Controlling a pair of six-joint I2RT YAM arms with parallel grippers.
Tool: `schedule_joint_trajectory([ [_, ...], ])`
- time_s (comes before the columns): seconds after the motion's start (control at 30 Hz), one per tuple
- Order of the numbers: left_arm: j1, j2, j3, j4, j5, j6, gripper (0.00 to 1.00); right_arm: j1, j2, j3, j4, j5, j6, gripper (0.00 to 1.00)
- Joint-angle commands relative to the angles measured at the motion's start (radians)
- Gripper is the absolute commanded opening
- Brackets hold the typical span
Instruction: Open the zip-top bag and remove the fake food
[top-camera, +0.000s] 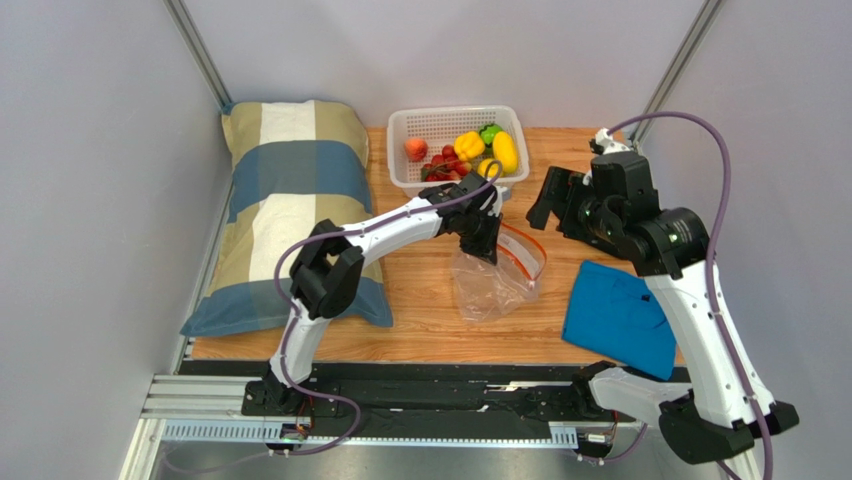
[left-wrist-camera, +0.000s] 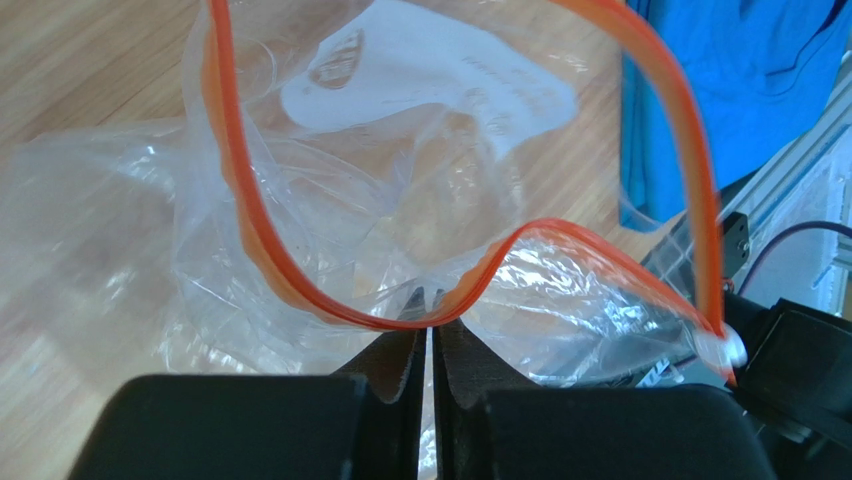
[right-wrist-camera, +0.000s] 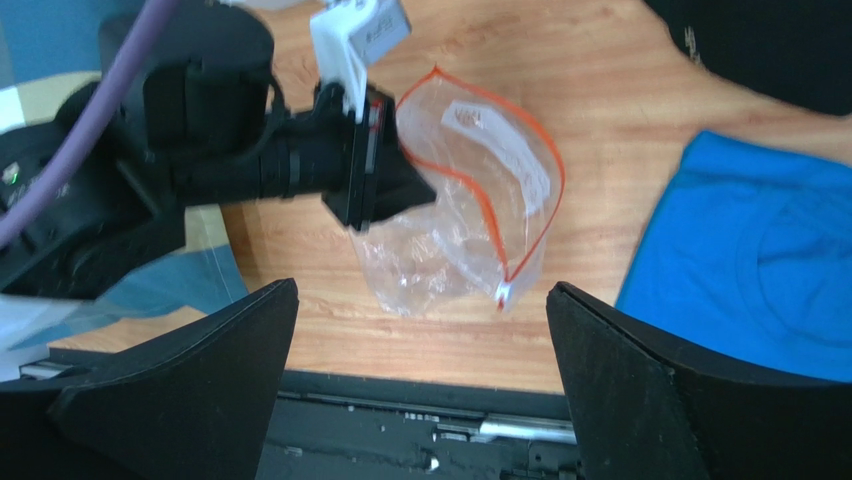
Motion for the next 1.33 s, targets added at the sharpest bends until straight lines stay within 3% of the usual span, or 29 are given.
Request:
schedule_joint_trajectory([
  [0.0,-0.013,0.004,0.081,0.065,0.056,-0.023,0.08,0.0,-0.059,-0.089,-0.074,-0.001,0.08,1.0],
  [0.13,-0.011,-0.192,-0.057,0.115,-0.029,0.027,0.25,0.0,-0.145,-0.193,-0.058,-0.013,0.096,1.0],
  [0.23,-0.011,-0.338,-0.104,0.059,-0.029,0.053,0.33,0.0,-0.18,-0.273,-0.017,-0.074,0.089,1.0],
  [0.27,-0.011,-0.384,-0.127,0.057,-0.029,0.05,0.51,0.003,-0.183,-0.29,-0.011,-0.099,0.089,1.0],
  [0.3,-0.011,-0.48,-0.182,0.055,-0.029,0.049,0.61,0.003,-0.183,-0.302,-0.009,-0.099,0.092,1.0],
  [0.4,-0.011,-0.678,-0.305,0.043,-0.058,0.052,0.69,0.004,-0.186,-0.343,0.02,-0.099,0.109,1.0],
  [0.7,-0.01,-1.216,-0.655,0.064,-0.266,-0.077,0.8,0.006,-0.321,-0.437,0.104,-0.05,0.166,1.0],
  [0.9,-0.01,-1.427,-0.724,0.121,-0.38,-0.118,0.86,0.004,-0.476,-0.465,0.163,-0.019,0.178,1.0],
  [1.0,-0.01,-1.53,-0.758,0.222,-0.407,-0.118,0.99,0.004,-0.62,-0.485,0.273,-0.024,0.192,1.0],
  [1.13,-0.01,-1.695,-0.824,0.387,-0.504,-0.114,0.99,0.004,-0.781,-0.546,0.39,0.008,0.221,1.0],
  [1.3,-0.01,-1.867,-0.979,0.583,-0.549,-0.169,0.99,0.004,-0.812,-0.564,0.367,0.021,0.25,1.0],
])
